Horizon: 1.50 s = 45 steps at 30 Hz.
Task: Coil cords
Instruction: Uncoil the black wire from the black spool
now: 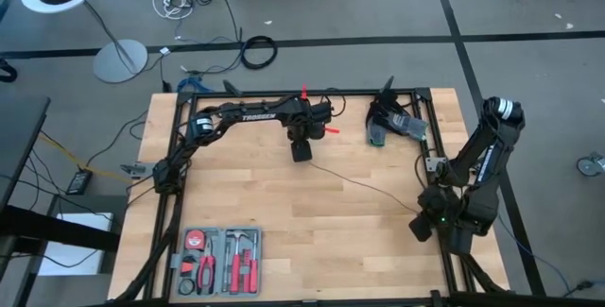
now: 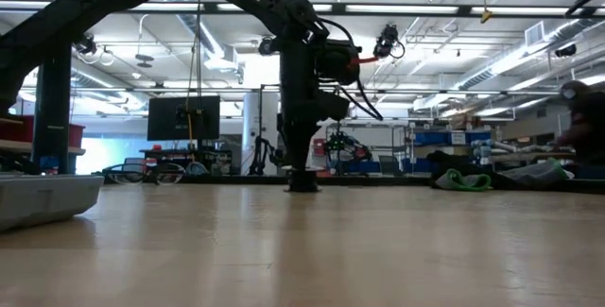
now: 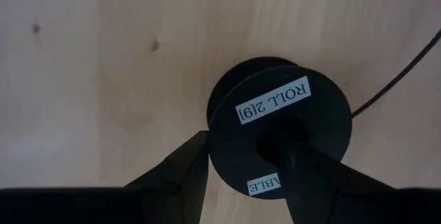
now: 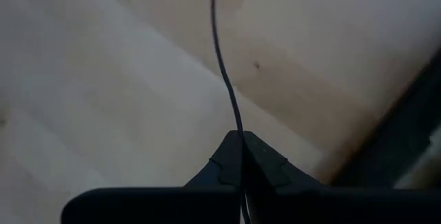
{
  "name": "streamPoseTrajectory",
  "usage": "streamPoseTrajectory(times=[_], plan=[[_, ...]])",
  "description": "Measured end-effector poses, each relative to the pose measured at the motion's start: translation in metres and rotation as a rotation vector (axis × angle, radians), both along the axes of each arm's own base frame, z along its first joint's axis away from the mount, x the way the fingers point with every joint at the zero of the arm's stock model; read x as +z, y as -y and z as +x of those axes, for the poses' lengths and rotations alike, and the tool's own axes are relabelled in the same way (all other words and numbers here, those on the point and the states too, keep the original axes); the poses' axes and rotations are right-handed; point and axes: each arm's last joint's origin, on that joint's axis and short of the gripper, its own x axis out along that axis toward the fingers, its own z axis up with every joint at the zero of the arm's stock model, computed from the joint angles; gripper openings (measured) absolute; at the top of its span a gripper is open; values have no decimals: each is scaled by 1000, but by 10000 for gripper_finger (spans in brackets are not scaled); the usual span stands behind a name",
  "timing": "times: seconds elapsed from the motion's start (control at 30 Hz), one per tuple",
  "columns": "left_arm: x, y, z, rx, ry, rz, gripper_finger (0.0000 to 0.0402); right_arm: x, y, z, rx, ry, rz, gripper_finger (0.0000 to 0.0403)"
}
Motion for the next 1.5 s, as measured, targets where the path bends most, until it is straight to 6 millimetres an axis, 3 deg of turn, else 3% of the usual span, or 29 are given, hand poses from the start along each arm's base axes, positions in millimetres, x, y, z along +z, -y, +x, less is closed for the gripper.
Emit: streamPoseTrajectory(times=[0.17,0.4,0.6,0.9,1.2,1.3,1.5], plan=[[-14,5,-7,32,85,-6,165,-8,-4,7,-17,52,-69,0],[-12,20,-51,114,218,-3,165,-16,-9,18,-55,75,-72,0],[-4,30,-79,134,310,17,165,-21,-1,43,-145,242,-197,4],[-5,32,-81,129,322,23,165,-22,9,65,-154,218,-213,45],[-4,31,-79,126,349,30,165,-7,21,71,-163,267,-166,129],[-3,30,-78,125,362,33,165,-7,32,90,-106,270,-206,146],[-3,30,-78,125,361,33,165,-6,70,154,115,333,-370,153]])
